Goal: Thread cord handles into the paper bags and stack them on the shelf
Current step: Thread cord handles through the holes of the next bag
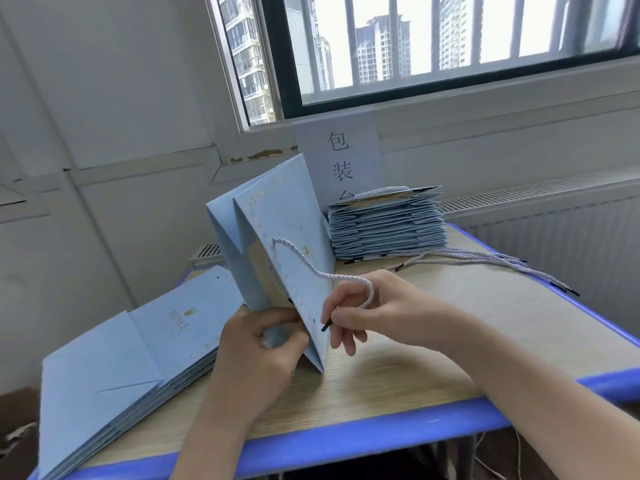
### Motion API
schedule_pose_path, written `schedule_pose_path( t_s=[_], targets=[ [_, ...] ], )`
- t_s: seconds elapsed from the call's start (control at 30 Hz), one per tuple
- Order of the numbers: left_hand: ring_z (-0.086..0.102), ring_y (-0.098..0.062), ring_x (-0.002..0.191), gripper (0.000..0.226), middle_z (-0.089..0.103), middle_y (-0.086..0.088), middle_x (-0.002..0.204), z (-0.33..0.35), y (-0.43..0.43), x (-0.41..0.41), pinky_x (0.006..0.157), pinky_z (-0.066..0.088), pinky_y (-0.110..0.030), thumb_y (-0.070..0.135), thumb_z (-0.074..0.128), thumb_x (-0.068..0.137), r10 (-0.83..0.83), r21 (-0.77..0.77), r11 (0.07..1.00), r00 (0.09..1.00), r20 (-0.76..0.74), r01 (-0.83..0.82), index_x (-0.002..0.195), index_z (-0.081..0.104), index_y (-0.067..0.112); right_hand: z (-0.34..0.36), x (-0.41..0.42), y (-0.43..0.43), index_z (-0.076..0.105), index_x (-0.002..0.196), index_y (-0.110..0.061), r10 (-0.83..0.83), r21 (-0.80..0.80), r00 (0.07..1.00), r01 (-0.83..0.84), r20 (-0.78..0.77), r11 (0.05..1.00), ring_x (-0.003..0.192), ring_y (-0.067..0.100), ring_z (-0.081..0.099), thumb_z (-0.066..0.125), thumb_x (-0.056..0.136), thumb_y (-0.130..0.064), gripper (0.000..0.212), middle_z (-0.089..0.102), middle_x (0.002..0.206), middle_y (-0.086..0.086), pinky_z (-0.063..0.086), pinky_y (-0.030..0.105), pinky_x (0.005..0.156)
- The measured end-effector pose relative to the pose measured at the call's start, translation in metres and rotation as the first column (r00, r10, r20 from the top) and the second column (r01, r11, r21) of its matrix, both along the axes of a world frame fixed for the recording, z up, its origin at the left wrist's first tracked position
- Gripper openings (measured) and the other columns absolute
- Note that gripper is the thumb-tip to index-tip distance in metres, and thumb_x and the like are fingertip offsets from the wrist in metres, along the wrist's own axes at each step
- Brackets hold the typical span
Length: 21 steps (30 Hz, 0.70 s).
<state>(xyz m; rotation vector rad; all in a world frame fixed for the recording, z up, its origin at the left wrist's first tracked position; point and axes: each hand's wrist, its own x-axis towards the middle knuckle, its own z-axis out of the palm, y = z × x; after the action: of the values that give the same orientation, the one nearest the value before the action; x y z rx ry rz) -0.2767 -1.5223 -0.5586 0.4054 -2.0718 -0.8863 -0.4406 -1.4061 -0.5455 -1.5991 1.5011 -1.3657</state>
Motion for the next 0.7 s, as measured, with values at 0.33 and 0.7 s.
schedule_pose_path(
  t_s=[0.33,0.7],
  targets=[
    [0.065,-0.009,0.087,0.028,0.071,0.016,0.083,-0.0039,-0.0059,-0.0018,0.069,0.047,-0.013,0.024,0.065,0.067,-0.007,-0.053,0.999,1.000,0.022,0.008,0.072,0.074,0.051,-0.0013,-0.0002,-0.0044,0.056,0.089,-0.004,-0.054,-0.051,0.998,0.053,-0.023,0.997,0.066,0.022,0.070,0.054,0.096,0.003,0.010,0.075,0.079,0.008,0.044,0.027,0.058],
    [0.064,-0.009,0.083,0.018,0.070,0.010,0.084,-0.0057,-0.0036,-0.0040,0.066,0.044,-0.012,0.027,0.069,0.068,-0.012,-0.067,0.998,0.999,0.035,0.014,0.074,0.076,0.043,-0.0045,0.0018,-0.0032,0.057,0.092,-0.002,-0.034,-0.018,0.993,0.032,-0.110,0.999,0.053,0.022,0.051,0.059,0.097,-0.004,0.006,0.070,0.073,0.001,0.041,0.033,0.060]
  ],
)
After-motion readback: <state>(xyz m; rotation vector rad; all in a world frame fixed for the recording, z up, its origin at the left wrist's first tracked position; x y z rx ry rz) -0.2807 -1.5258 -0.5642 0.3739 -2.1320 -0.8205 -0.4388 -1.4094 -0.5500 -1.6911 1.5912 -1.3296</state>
